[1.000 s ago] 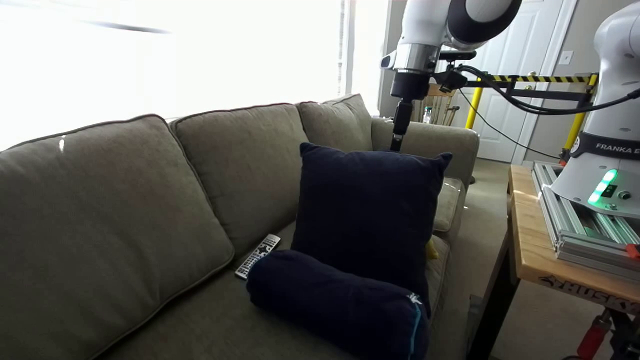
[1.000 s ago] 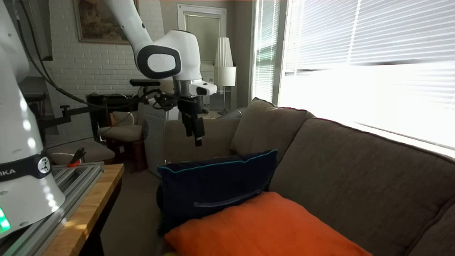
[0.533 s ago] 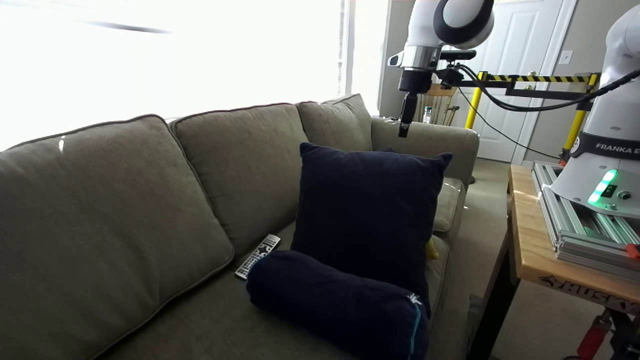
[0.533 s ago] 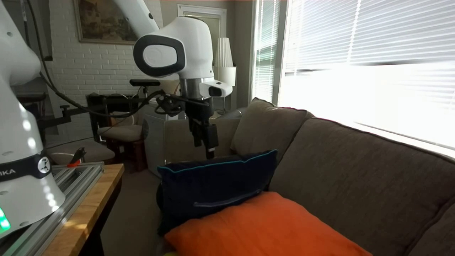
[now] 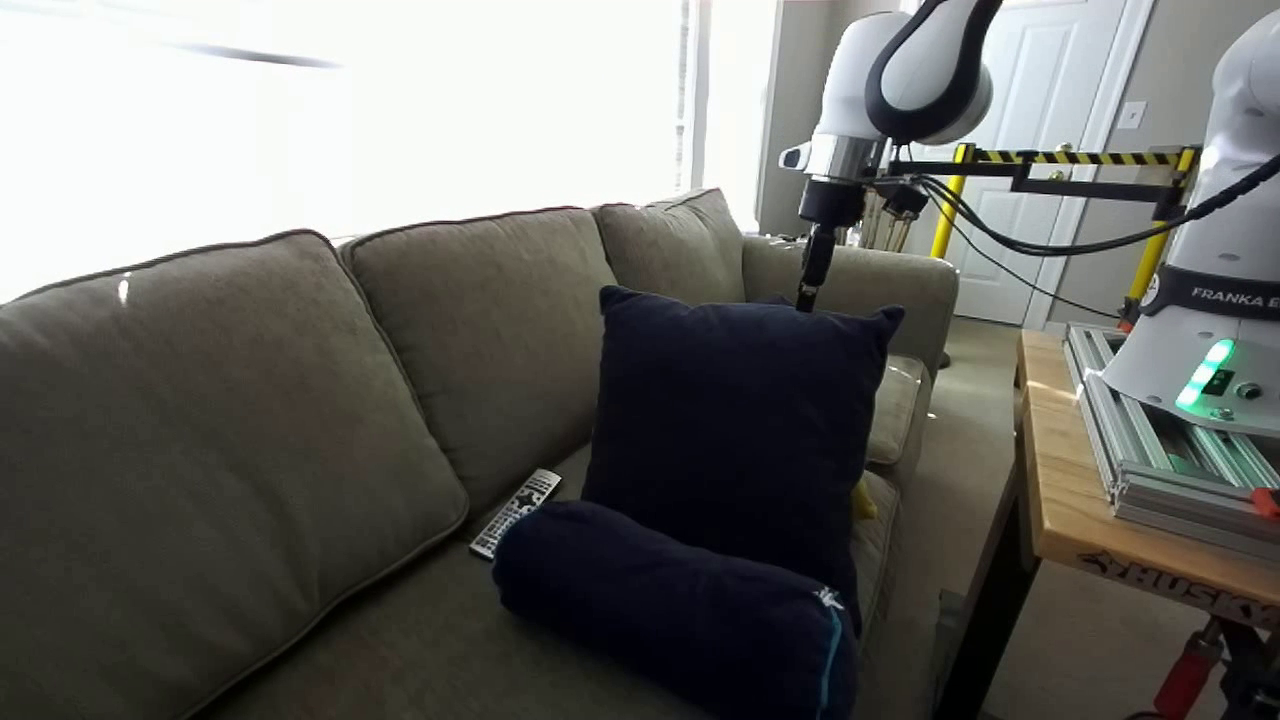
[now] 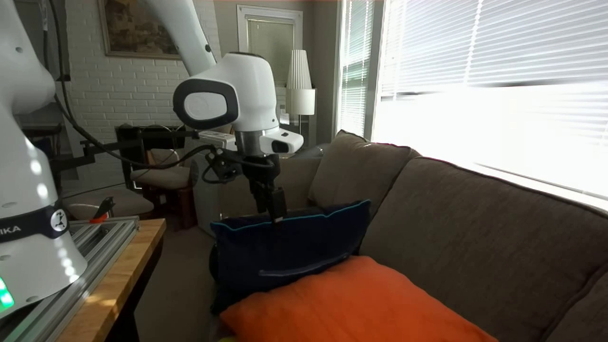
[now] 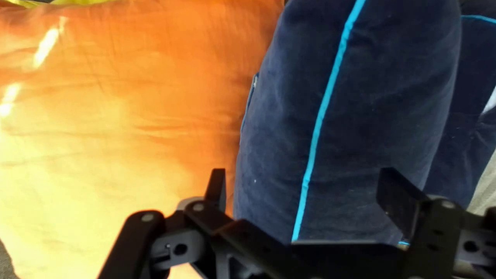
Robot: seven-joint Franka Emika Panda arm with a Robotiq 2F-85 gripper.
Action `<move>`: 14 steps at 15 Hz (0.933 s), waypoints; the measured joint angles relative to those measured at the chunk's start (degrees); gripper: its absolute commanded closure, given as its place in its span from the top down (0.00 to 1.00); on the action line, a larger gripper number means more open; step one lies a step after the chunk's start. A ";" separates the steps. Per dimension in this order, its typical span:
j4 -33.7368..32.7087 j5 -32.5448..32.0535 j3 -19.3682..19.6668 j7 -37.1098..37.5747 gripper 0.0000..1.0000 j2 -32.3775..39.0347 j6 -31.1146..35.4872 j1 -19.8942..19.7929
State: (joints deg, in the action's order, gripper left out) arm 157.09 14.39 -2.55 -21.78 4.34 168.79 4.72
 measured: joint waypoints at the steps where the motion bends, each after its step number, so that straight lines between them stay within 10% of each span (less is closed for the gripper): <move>1: 0.14 3.79 -1.82 -1.31 1.00 1.66 2.83 -0.12; 6: -1.43 18.15 -15.40 -6.74 1.00 11.29 13.36 -4.44; 10: -2.54 17.88 -17.21 -7.03 0.98 19.01 19.22 -6.79; 11: -2.82 17.82 -16.68 -7.31 0.74 20.64 20.13 -6.71; 14: -4.06 17.81 -14.40 -8.25 0.61 24.69 21.60 -5.76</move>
State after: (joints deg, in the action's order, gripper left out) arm 153.03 32.20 -16.95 -30.04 29.03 190.39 -1.04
